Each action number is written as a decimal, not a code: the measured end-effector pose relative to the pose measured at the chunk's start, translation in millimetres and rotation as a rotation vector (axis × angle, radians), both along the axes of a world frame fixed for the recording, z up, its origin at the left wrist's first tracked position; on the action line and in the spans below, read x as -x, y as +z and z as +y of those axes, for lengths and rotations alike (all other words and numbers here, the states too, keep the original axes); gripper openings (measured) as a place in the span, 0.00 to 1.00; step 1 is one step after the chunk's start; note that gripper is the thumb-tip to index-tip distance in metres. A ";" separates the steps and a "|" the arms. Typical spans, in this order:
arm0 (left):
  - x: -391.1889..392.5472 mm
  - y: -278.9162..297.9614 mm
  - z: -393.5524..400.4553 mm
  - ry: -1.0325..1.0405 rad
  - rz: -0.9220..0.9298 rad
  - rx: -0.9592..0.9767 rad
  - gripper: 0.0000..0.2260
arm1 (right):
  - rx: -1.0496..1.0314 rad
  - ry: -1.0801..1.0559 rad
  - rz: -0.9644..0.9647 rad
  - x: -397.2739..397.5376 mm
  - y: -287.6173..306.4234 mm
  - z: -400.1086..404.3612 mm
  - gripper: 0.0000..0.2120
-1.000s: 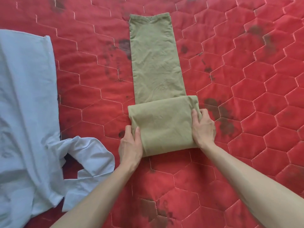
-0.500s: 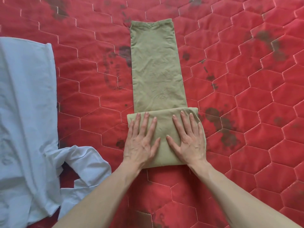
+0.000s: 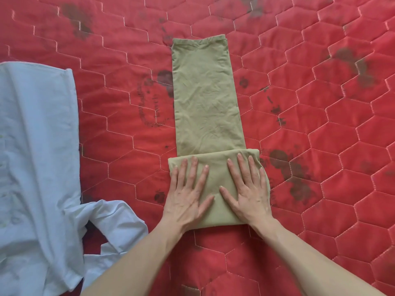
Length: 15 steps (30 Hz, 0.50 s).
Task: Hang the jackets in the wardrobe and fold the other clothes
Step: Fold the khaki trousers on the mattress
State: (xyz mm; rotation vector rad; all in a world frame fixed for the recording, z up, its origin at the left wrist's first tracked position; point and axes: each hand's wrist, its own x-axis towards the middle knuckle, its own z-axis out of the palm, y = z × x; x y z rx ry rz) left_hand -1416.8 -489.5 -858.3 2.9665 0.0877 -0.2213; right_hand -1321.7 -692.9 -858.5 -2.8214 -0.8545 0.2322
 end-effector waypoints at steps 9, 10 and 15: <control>48.7 19.8 2.7 -0.247 0.041 -0.017 0.47 | 0.153 0.489 -0.072 13.3 23.4 -52.0 0.46; 51.4 20.8 2.1 -0.251 0.058 -0.024 0.47 | 0.179 0.539 -0.073 13.4 26.3 -58.8 0.46; 46.7 26.8 -27.5 -0.100 0.201 -0.098 0.47 | 0.250 0.547 -0.095 17.6 26.6 -67.3 0.50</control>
